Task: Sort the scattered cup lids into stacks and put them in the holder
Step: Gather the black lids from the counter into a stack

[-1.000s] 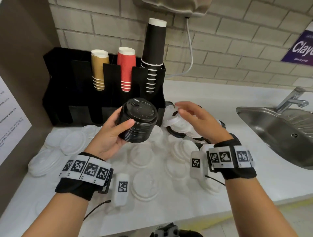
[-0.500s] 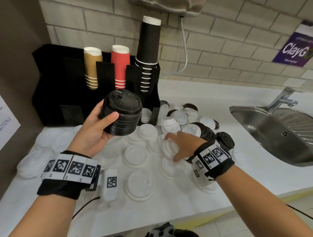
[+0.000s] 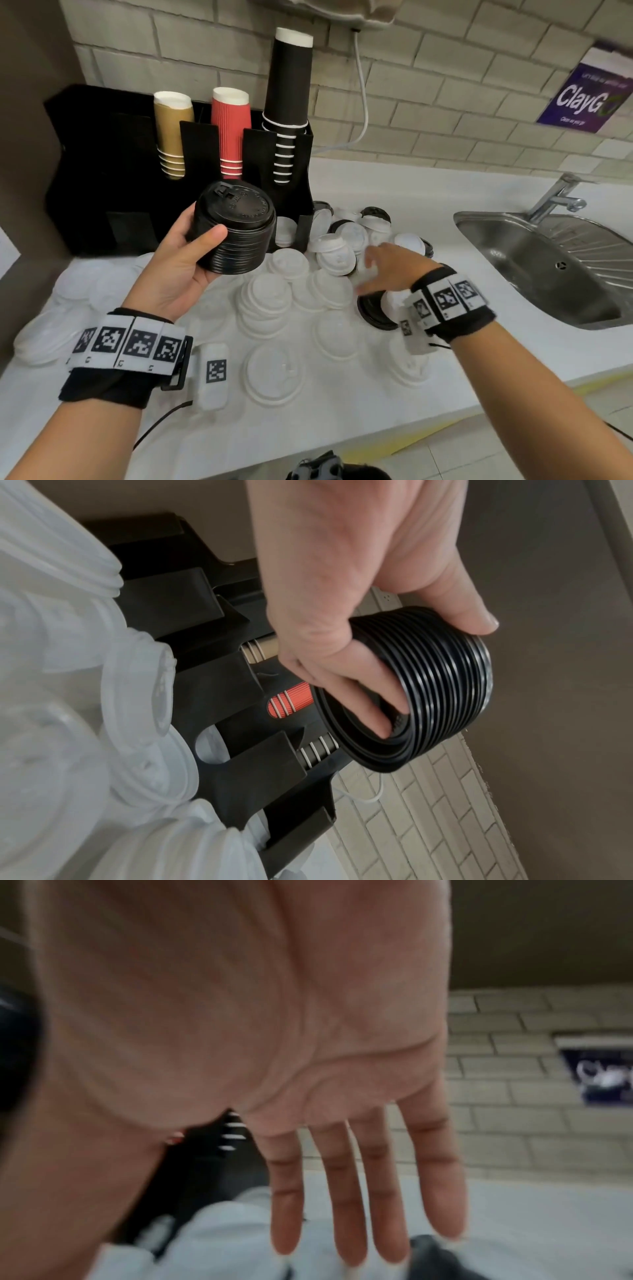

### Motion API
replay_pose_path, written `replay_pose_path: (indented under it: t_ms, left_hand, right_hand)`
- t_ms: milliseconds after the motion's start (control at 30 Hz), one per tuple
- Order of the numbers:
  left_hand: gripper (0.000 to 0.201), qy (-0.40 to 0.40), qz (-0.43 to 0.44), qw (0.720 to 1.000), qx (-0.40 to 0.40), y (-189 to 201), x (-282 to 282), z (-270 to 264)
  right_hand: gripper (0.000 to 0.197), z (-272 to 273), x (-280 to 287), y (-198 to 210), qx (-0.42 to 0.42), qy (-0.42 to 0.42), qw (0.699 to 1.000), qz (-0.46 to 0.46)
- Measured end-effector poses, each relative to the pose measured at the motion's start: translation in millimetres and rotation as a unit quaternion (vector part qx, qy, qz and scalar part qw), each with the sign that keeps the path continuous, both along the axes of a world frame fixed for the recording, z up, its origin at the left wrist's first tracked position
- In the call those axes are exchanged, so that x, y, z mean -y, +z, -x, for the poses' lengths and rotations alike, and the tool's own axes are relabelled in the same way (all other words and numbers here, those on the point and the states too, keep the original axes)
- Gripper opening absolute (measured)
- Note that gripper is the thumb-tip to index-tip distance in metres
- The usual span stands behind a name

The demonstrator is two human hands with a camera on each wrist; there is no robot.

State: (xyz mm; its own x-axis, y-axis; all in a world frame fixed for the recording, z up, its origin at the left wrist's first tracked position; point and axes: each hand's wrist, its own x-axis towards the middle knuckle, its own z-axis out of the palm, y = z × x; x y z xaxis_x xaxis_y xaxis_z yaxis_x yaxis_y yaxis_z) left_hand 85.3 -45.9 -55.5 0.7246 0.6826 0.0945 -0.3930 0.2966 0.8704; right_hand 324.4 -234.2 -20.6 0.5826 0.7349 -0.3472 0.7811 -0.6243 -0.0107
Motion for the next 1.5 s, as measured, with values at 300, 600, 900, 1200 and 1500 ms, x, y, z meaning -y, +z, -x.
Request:
replay_pose_path:
  t_ms: [300,600,900,1200,1500]
  left_hand:
    - [0.065,-0.035,0.001,0.999,-0.012,-1.9,11.8,-13.5]
    - [0.065,-0.047,0.009,0.999,-0.007,-2.2,16.8,-20.2]
    - [0.067,-0.061,0.010,0.998,-0.013,-3.8,21.5,-22.9]
    - [0.065,-0.070,0.009,0.997,-0.016,-3.8,20.6,-19.2]
    - [0.063,-0.085,0.015,0.996,-0.011,-7.3,27.2,-25.1]
  right_hand:
    - [0.082,-19.0,35.0,-12.3,-0.014,-0.022,0.994,0.110]
    - [0.068,6.7,5.5,8.9,-0.018,0.032,0.998,0.058]
    - [0.075,7.8,13.5,-26.9,0.026,-0.042,0.986,0.161]
    - [0.070,-10.9,16.5,-9.9,-0.060,-0.060,0.993,0.087]
    - [0.041,17.2,14.0,8.3,-0.338,-0.049,0.862,-0.375]
